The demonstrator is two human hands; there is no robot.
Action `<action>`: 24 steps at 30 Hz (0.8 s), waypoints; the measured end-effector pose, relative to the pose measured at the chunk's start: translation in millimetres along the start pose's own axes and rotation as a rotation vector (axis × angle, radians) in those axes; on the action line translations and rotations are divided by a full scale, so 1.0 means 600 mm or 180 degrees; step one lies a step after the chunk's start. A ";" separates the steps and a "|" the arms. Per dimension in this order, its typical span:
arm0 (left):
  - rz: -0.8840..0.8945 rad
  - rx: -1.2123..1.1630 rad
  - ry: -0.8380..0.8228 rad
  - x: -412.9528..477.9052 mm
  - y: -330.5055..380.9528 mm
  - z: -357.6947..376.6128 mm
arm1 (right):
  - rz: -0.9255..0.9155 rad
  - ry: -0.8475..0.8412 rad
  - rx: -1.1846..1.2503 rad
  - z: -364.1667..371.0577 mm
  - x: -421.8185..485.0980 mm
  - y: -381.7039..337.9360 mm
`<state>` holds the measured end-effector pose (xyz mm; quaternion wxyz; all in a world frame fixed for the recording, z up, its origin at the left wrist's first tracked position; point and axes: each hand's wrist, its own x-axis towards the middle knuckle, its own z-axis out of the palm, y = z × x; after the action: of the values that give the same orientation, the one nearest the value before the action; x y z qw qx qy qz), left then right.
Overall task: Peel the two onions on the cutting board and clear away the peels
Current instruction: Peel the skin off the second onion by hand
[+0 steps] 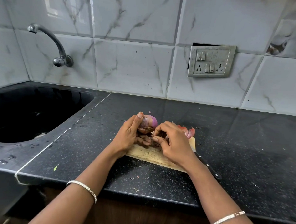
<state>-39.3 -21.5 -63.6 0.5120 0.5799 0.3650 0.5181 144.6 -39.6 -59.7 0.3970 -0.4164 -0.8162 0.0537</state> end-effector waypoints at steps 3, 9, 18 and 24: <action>-0.0017 -0.0069 0.0031 0.000 -0.001 -0.001 | 0.0066 -0.0057 -0.0203 -0.002 -0.002 -0.001; 0.0017 0.0052 -0.0015 0.000 -0.002 -0.001 | 0.0333 0.0575 0.0173 -0.017 -0.002 -0.014; 0.0159 0.0247 -0.0313 -0.001 -0.004 0.000 | 0.0696 0.0745 0.1113 -0.020 0.008 -0.013; 0.0227 0.0353 -0.0444 -0.001 -0.010 -0.005 | 0.0781 0.0824 0.1024 -0.019 0.009 -0.005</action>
<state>-41.5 -20.3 -69.8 0.4845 0.6546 0.3357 0.4733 148.4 -40.6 -47.4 0.5500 -0.4473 -0.6827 0.1770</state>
